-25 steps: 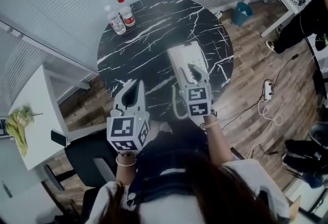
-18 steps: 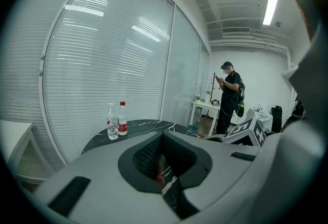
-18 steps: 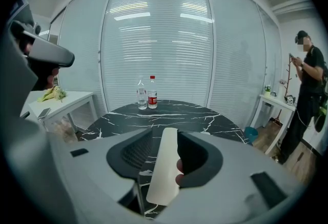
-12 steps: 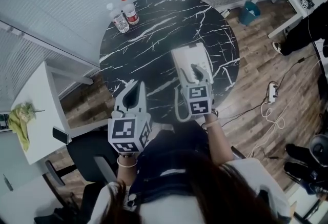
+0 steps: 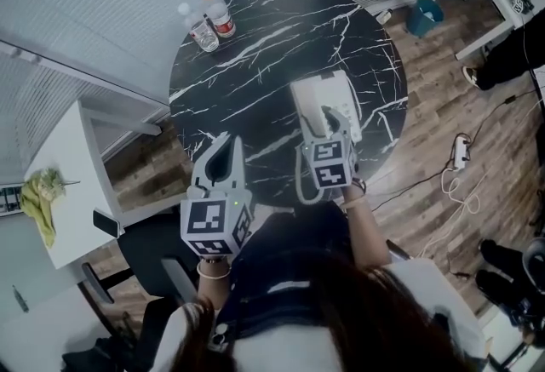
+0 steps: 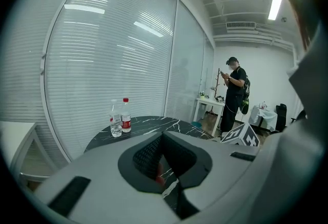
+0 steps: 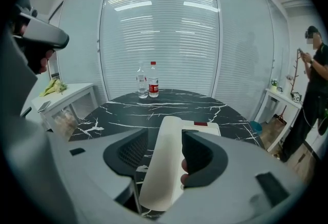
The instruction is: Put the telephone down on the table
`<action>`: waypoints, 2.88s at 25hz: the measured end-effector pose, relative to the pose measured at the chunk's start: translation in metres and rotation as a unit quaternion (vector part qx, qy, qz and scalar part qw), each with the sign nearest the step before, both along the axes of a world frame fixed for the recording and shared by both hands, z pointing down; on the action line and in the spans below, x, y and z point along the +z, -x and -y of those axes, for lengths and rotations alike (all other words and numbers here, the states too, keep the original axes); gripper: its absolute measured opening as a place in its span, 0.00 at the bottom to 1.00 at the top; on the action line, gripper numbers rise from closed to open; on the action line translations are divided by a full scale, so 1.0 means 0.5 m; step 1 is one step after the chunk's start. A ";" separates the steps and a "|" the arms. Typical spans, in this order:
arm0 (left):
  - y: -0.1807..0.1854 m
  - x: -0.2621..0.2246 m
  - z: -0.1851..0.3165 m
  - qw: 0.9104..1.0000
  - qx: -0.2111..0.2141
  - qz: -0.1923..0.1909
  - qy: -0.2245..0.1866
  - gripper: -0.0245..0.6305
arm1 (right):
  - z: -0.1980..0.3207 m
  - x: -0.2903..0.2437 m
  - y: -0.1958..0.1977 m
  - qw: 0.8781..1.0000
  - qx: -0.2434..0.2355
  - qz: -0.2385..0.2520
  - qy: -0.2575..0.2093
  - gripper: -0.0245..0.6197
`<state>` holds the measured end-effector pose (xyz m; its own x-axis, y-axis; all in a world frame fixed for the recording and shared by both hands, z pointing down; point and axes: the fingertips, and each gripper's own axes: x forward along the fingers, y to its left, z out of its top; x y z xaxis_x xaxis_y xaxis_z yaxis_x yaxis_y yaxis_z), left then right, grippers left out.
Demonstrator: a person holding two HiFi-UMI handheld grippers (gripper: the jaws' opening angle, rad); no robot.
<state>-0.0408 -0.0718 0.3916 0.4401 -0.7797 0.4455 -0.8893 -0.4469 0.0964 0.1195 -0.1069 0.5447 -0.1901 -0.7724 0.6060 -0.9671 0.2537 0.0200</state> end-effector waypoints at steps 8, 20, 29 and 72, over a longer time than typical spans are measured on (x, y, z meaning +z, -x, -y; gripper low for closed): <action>-0.010 0.005 0.010 1.000 -0.002 0.009 0.003 0.04 | 0.008 0.040 -0.001 1.000 -0.002 -0.006 0.019 0.41; -0.012 0.022 0.016 0.999 -0.018 0.026 0.016 0.04 | 0.018 0.089 -0.006 0.999 -0.001 -0.007 0.042 0.43; -0.018 0.027 0.018 0.998 -0.030 0.040 0.023 0.04 | 0.024 0.118 -0.001 0.998 -0.001 0.016 0.066 0.45; -0.005 0.020 0.057 0.999 0.007 0.032 0.016 0.04 | 0.024 0.139 0.002 0.995 0.029 0.015 0.098 0.39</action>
<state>-0.0383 -0.1000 0.4018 0.4216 -0.7584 0.4970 -0.8875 -0.4575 0.0548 0.1186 -0.1187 0.6144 -0.1697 -0.6497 0.7410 -0.9795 0.1937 -0.0546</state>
